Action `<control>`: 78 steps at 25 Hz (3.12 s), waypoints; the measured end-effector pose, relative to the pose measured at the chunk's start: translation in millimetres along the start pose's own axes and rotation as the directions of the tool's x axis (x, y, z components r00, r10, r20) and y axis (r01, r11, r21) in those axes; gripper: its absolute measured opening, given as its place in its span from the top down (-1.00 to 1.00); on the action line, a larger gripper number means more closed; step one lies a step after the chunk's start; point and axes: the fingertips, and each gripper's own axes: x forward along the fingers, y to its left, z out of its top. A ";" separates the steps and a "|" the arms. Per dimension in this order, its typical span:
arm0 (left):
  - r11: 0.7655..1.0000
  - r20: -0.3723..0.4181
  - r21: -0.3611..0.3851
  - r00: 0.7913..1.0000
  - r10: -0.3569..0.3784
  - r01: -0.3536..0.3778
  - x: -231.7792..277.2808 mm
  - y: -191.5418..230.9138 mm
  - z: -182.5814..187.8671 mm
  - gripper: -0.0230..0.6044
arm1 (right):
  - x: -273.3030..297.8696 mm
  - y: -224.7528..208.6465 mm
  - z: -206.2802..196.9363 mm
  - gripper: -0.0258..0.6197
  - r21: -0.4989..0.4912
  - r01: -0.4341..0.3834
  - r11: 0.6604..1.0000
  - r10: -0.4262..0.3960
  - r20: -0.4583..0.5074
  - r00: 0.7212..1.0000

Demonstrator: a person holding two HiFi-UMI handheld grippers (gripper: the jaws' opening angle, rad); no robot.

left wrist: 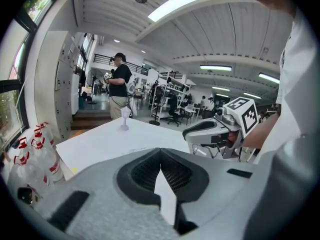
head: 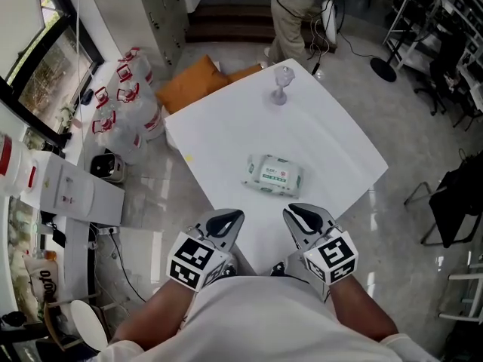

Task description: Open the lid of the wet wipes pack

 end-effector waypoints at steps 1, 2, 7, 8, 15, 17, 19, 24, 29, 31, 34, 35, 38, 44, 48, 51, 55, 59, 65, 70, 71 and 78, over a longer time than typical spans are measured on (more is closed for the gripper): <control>1.000 -0.006 -0.003 1.000 0.002 -0.002 0.8 0.3 -2.9 0.93 | 1.3 -1.9 -1.8 0.74 -0.020 0.003 1.000 -0.003 -0.009 1.000; 1.000 -0.014 -0.006 1.000 0.004 -0.004 1.6 0.7 -6.6 0.93 | 3.2 -4.2 -4.6 0.75 -0.044 0.007 0.999 -0.008 -0.023 1.000; 0.999 -0.031 -0.040 0.999 0.036 -0.037 -5.3 6.9 -20.7 0.93 | 23.4 -15.6 -23.4 0.77 -0.179 0.009 0.984 -0.029 -0.110 0.994; 0.998 -0.032 -0.046 0.998 0.045 -0.046 -8.1 8.6 -22.8 0.93 | 28.6 -18.4 -27.2 0.77 -0.194 0.006 0.981 -0.031 -0.124 0.992; 0.987 -0.041 -0.101 0.992 0.120 -0.124 -25.6 23.3 -40.7 0.93 | 75.4 -42.5 -58.1 0.77 -0.309 -0.031 0.950 -0.043 -0.230 0.972; 0.984 -0.044 -0.113 0.990 0.135 -0.139 -28.0 25.7 -44.2 0.93 | 88.5 -49.1 -66.3 0.77 -0.328 -0.045 0.944 -0.045 -0.261 0.964; 0.980 -0.044 -0.124 0.988 0.149 -0.153 -29.8 27.9 -46.5 0.93 | 100.2 -53.7 -74.6 0.77 -0.333 -0.062 0.941 -0.039 -0.287 0.957; 0.970 -0.046 -0.148 0.981 0.188 -0.193 -34.6 37.0 -48.9 0.93 | 123.1 -63.0 -90.4 0.76 -0.366 -0.105 0.925 -0.030 -0.346 0.938; 0.960 -0.060 -0.171 0.975 0.215 -0.223 -36.2 41.5 -56.8 0.93 | 140.0 -69.6 -110.6 0.75 -0.424 -0.154 0.892 -0.036 -0.407 0.913; 0.956 -0.066 -0.178 0.973 0.223 -0.232 -36.7 42.3 -59.0 0.93 | 145.5 -71.5 -117.5 0.74 -0.449 -0.173 0.876 -0.041 -0.428 0.903; 0.952 -0.072 -0.186 0.969 0.235 -0.244 -38.4 44.1 -61.4 0.93 | 153.3 -72.0 -125.3 0.72 -0.472 -0.203 0.858 -0.038 -0.452 0.891; 0.950 -0.074 -0.188 0.969 0.237 -0.247 -39.1 44.7 -61.5 0.93 | 155.7 -71.3 -127.4 0.71 -0.475 -0.213 0.854 -0.033 -0.459 0.888; 0.948 -0.080 -0.193 0.967 0.242 -0.253 -40.7 45.4 -61.2 0.93 | 161.0 -69.6 -132.2 0.69 -0.483 -0.233 0.844 -0.027 -0.473 0.881; 0.945 -0.091 -0.197 0.965 0.246 -0.260 -39.6 44.0 -61.9 0.93 | 166.9 -73.0 -141.3 0.54 -0.514 -0.248 0.821 -0.043 -0.490 0.871; 0.946 -0.094 -0.196 0.965 0.244 -0.258 -39.5 43.5 -60.5 0.93 | 168.7 -75.6 -139.0 0.49 -0.521 -0.239 0.819 -0.051 -0.481 0.875; 0.946 -0.097 -0.197 0.965 0.243 -0.257 -39.1 43.3 -61.8 0.93 | 171.4 -78.8 -135.8 0.44 -0.516 -0.233 0.824 -0.051 -0.478 0.877; 0.947 -0.103 -0.197 0.966 0.239 -0.255 -36.7 42.7 -64.8 0.93 | 175.4 -80.5 -139.0 0.39 -0.488 -0.269 0.830 -0.019 -0.507 0.862; 0.947 -0.100 -0.199 0.966 0.237 -0.253 -33.8 42.5 -64.0 0.93 | 174.3 -78.7 -137.5 0.50 -0.457 -0.307 0.835 0.024 -0.526 0.850; 0.947 -0.097 -0.204 0.968 0.232 -0.248 -31.7 43.5 -62.3 0.93 | 171.3 -78.3 -131.5 0.64 -0.357 -0.331 0.874 0.099 -0.536 0.838; 0.945 -0.090 -0.228 0.971 0.221 -0.236 -30.0 43.7 -61.6 0.93 | 169.3 -77.9 -125.1 0.72 -0.253 -0.349 0.902 0.172 -0.532 0.829; 0.945 -0.089 -0.226 0.971 0.220 -0.235 -29.7 43.4 -61.1 0.93 | 169.0 -78.7 -124.8 0.73 -0.249 -0.352 0.902 0.176 -0.533 0.828; 0.950 -0.084 -0.219 0.974 0.210 -0.224 -27.3 42.2 -57.2 0.93 | 167.3 -91.5 -114.7 0.79 -0.092 -0.281 0.955 0.203 -0.490 0.848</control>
